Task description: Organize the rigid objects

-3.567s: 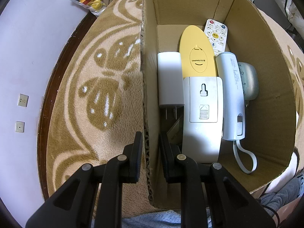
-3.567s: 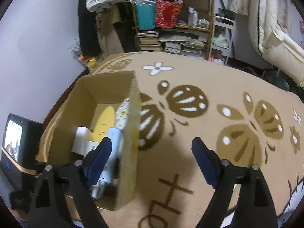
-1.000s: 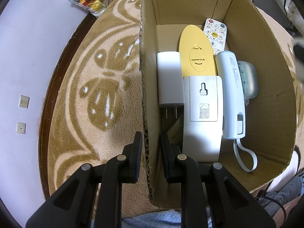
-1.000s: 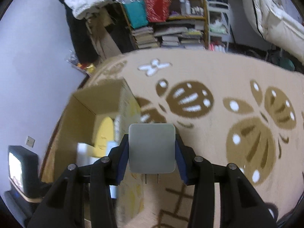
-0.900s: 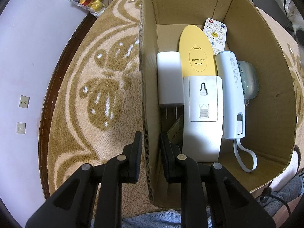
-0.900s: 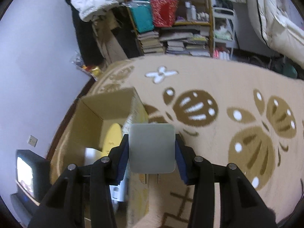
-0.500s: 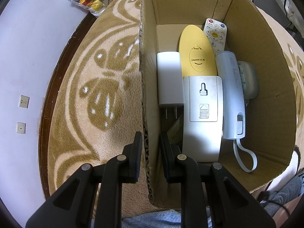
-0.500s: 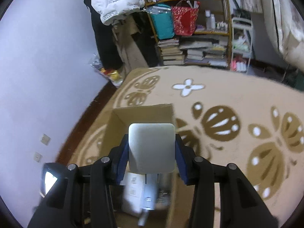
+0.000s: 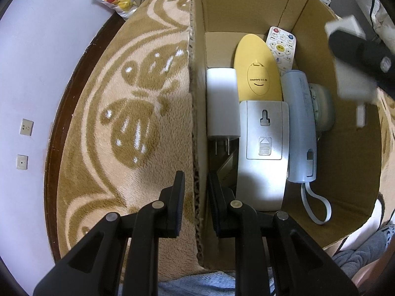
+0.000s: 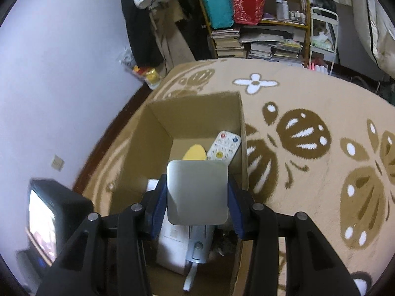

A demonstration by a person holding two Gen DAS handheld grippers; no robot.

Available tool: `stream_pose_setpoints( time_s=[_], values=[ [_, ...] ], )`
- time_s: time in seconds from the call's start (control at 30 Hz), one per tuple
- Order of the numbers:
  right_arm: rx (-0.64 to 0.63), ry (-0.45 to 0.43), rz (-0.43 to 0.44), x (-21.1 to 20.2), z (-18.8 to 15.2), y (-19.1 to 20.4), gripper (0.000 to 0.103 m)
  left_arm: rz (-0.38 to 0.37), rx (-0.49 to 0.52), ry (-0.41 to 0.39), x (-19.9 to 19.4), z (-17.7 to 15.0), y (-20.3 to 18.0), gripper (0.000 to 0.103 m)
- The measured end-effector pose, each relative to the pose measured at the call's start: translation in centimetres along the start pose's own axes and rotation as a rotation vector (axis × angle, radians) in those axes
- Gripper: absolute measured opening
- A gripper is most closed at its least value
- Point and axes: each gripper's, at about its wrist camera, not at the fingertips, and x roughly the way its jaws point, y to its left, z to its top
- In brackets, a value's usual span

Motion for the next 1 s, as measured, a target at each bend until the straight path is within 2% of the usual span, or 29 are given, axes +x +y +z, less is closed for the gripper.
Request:
stream_pose_setpoints(
  time_s=[0.2,0.5,0.63,0.77,1.0],
  values=[
    [-0.008,0.046,-0.011,1.3,-1.2,0.1,0.048,0.008,0.01,-0.004,0.1,0.1,-0.2,0.019],
    [-0.033,0.03,-0.032,0.6,-1.9,0.6,0.049,-0.007,-0.01,-0.01,0.0,0.0,0.1,0.019],
    [-0.071,0.026,-0.066,-0.7,-2.1,0.9,0.05,-0.008,-0.016,-0.038,-0.7,-0.2,0.3,0.019],
    [-0.108,0.001,-0.088,-2.3,-2.4,1.3,0.06,-0.008,-0.019,-0.068,-1.6,-0.5,0.4,0.019],
    [-0.106,-0.034,-0.089,-4.5,-3.5,0.7,0.061,-0.003,-0.022,-0.156,-4.0,-1.4,0.6,0.019]
  ],
)
